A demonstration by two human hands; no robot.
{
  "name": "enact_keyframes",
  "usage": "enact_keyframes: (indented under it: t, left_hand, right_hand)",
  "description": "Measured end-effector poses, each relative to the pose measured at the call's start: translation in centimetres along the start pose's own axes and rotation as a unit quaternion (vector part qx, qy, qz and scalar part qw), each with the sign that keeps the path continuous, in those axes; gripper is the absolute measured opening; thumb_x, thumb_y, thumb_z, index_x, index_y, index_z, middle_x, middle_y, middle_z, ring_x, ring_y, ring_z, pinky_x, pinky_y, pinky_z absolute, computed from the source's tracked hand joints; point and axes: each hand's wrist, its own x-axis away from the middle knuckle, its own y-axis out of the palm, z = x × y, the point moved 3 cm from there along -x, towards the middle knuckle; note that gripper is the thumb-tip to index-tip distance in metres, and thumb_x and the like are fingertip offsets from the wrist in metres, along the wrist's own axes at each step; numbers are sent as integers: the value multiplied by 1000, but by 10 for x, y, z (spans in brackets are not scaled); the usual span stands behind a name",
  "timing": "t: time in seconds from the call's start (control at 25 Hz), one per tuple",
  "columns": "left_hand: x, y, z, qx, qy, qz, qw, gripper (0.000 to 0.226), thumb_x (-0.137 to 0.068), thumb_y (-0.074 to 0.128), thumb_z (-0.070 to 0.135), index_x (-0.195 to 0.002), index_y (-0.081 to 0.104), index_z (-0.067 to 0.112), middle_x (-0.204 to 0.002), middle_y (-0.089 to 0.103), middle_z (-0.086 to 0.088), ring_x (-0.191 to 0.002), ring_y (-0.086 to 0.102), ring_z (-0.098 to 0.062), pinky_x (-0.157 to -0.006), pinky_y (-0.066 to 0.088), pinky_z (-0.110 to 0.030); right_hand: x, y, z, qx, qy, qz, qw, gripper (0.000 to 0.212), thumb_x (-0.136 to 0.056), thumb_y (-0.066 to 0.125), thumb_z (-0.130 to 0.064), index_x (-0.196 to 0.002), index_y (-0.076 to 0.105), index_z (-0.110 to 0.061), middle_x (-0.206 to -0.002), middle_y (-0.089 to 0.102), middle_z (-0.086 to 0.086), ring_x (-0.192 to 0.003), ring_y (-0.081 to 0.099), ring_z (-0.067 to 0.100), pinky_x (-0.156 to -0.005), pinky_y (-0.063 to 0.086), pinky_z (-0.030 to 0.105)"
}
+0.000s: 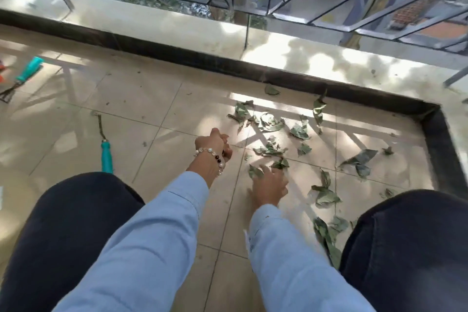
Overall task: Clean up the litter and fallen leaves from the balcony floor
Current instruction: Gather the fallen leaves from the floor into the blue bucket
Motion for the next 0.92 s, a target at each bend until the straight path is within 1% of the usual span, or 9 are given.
enact_keyframes:
  t: [0.12,0.2,0.36,0.48,0.6,0.68,0.72,0.8,0.92]
  left_hand:
    - [1,7,3,-7,-15,-10,1000,39,-102,45,29,-80,58,0,-54,34,-1,-36,26,-10,-34,21,-10]
    - [2,14,3,-14,-24,-8,1000,44,-101,45,37,-78,57,2,-51,35,0,-30,24,-8,-33,21,-10]
    - [13,35,4,-6,-32,28,999,50,-98,46,46,-76,58,2,-49,34,1,-27,23,-7,-33,23,-10]
    - [26,58,23,29,-19,72,997,54,-96,46,52,-74,58,4,-41,41,2,-27,27,-8,-35,26,-11]
    - [20,86,48,73,4,68,995,56,-91,47,60,-79,58,7,-58,53,-1,-34,32,-12,-37,28,-12]
    - [5,100,57,104,2,18,994,57,-90,40,65,-82,60,12,-55,54,-1,-34,40,-13,-39,34,-13]
    - [-4,104,57,112,-14,-3,994,60,-90,36,67,-79,61,14,-52,56,-2,-39,48,-14,-44,41,-16]
    - [-21,103,53,107,-60,-28,992,66,-90,34,69,-81,63,11,-61,67,-9,-68,62,-23,-72,51,-29]
    - [-45,88,56,58,-83,18,995,53,-99,35,49,-100,61,3,-113,69,-15,-111,59,-30,-95,45,-29]
  right_hand:
    - [-10,18,5,156,-165,12,974,37,-94,35,-13,-118,62,-14,-132,48,16,-127,38,39,-102,33,40]
    - [-18,-4,-16,80,-179,-3,981,38,-93,31,-5,-112,64,-4,-118,60,17,-117,53,34,-97,38,35]
    - [-44,-63,-88,-171,-9,-27,985,25,-87,59,-2,-111,66,-1,-107,68,18,-103,62,32,-75,46,28]
    - [-44,-120,-151,-461,-27,-153,874,10,-81,65,5,-72,63,3,-63,60,18,-61,57,29,-51,45,21]
    - [-47,-154,-190,-544,-42,-264,795,21,-92,58,-11,-75,61,1,-63,60,11,-53,56,19,-51,50,26]
    - [-48,-148,-198,-497,-81,-313,805,20,-93,49,-3,-84,61,11,-72,61,16,-57,56,19,-51,49,26]
    - [-45,-143,-200,-437,-125,-305,837,21,-91,49,0,-86,60,18,-74,60,20,-59,55,20,-54,48,29]
    - [-38,-124,-199,-326,-216,-264,882,26,-91,48,1,-88,57,26,-79,56,30,-69,46,26,-64,42,28]
    - [-44,-91,-196,-207,-343,-202,894,30,-93,49,-7,-71,61,10,-74,60,29,-68,45,22,-65,34,31]
